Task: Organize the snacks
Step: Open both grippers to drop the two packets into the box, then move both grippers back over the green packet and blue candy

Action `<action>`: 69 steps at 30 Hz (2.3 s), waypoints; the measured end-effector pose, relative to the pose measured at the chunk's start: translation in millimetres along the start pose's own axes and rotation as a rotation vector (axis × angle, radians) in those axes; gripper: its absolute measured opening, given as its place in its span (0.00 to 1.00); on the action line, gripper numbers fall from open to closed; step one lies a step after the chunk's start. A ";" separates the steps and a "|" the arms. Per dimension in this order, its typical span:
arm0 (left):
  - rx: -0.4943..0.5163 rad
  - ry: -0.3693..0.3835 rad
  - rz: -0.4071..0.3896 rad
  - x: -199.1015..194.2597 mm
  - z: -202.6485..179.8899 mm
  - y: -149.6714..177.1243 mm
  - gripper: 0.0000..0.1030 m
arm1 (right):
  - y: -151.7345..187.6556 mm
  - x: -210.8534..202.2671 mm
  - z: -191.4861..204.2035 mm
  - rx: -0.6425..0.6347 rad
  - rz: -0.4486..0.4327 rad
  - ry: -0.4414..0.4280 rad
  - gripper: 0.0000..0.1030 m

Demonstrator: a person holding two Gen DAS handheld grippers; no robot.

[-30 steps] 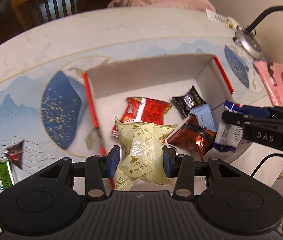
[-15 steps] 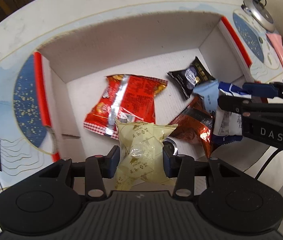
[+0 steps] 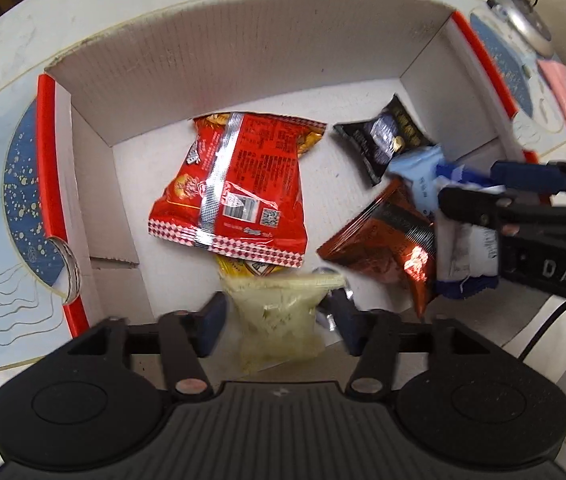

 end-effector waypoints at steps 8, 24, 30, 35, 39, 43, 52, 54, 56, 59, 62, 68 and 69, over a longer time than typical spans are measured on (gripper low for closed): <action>0.018 0.044 -0.080 -23.5 -10.3 -1.9 0.75 | -1.5 -21.3 -3.6 0.032 -0.049 0.003 0.78; -0.002 0.127 -0.247 -92.8 -0.5 15.0 0.81 | 6.1 -89.4 8.5 0.096 -0.148 -0.058 0.85; -0.035 0.144 -0.297 -121.3 24.4 34.5 0.84 | 14.9 -111.3 40.4 0.086 -0.163 -0.093 0.91; -0.047 0.135 -0.330 -147.3 54.0 53.2 0.85 | 18.6 -124.9 80.9 0.055 -0.173 -0.133 0.93; -0.068 0.109 -0.360 -168.2 85.2 67.7 0.85 | 23.0 -131.5 119.4 0.021 -0.167 -0.162 0.94; -0.092 0.083 -0.367 -184.8 120.5 84.6 0.85 | 27.9 -134.8 157.0 -0.012 -0.152 -0.184 0.94; -0.144 -0.001 -0.365 -207.9 200.0 120.0 0.85 | 39.2 -126.4 232.3 -0.078 -0.102 -0.207 0.93; -0.152 -0.019 -0.357 -209.1 216.4 127.0 0.85 | 41.8 -122.7 248.5 -0.094 -0.090 -0.211 0.93; -0.164 -0.036 -0.349 -209.1 232.9 133.0 0.85 | 44.8 -118.4 263.5 -0.107 -0.072 -0.214 0.93; -0.176 -0.057 -0.338 -207.5 255.3 139.5 0.85 | 49.6 -112.1 286.1 -0.135 -0.054 -0.215 0.93; -0.185 -0.065 -0.321 -200.7 271.8 141.2 0.85 | 54.4 -104.3 304.4 -0.148 -0.026 -0.222 0.92; -0.188 -0.087 -0.280 -180.1 300.4 140.3 0.85 | 59.5 -86.6 330.4 -0.166 0.021 -0.210 0.90; -0.195 -0.088 -0.275 -176.7 306.2 141.0 0.84 | 57.6 -83.8 333.9 -0.161 0.025 -0.210 0.90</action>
Point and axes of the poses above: each gripper's, at about its wrist camera, not at the fingertips, and x roughly the way its jaws point, z to its left, y to its underside, the point moved 9 cm from there along x, roughly the way its jaws point, and after that the axes turned 14 degrees about y, right-handed, at the moved point
